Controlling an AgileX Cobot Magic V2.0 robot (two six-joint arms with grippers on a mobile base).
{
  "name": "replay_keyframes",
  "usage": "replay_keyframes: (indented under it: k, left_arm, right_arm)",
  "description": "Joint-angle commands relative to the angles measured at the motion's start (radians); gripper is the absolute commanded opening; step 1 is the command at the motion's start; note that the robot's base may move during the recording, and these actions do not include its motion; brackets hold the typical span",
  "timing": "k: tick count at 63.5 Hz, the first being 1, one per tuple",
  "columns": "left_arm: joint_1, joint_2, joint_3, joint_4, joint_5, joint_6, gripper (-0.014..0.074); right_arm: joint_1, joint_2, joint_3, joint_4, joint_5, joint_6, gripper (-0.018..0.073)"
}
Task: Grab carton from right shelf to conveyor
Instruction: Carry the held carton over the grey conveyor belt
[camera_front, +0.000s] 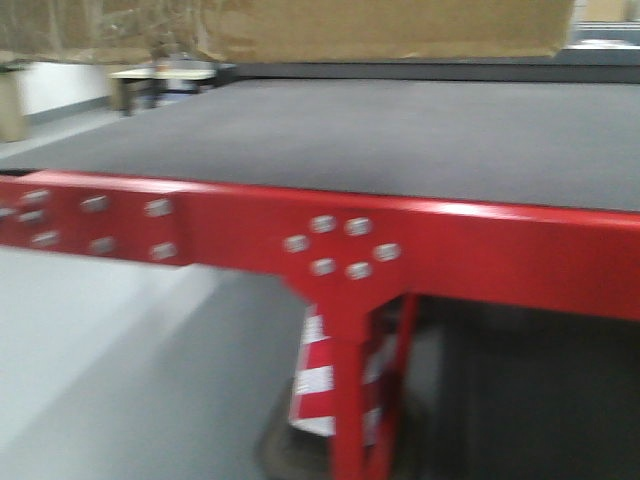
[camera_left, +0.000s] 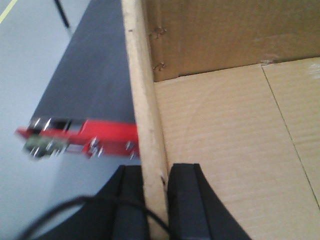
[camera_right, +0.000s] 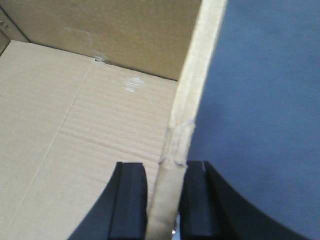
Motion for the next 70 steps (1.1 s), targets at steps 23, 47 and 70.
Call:
replay_keyframes:
  k: [23,47,70]
  left_arm:
    - [0.004,-0.012,-0.012,0.225,-0.007,0.006,-0.0017]
    - [0.004,-0.012,-0.012,0.225,-0.007,0.006,-0.0017]
    - [0.004,-0.012,-0.012,0.225,-0.007,0.006,-0.0017]
  right_arm:
    - [-0.006,-0.022,-0.007,-0.041,-0.009,-0.015,-0.0069]
    - [-0.006,-0.022,-0.007,-0.039,-0.009,-0.015,-0.0069]
    - [-0.006,-0.022,-0.007,-0.039,-0.009,-0.015,-0.0069]
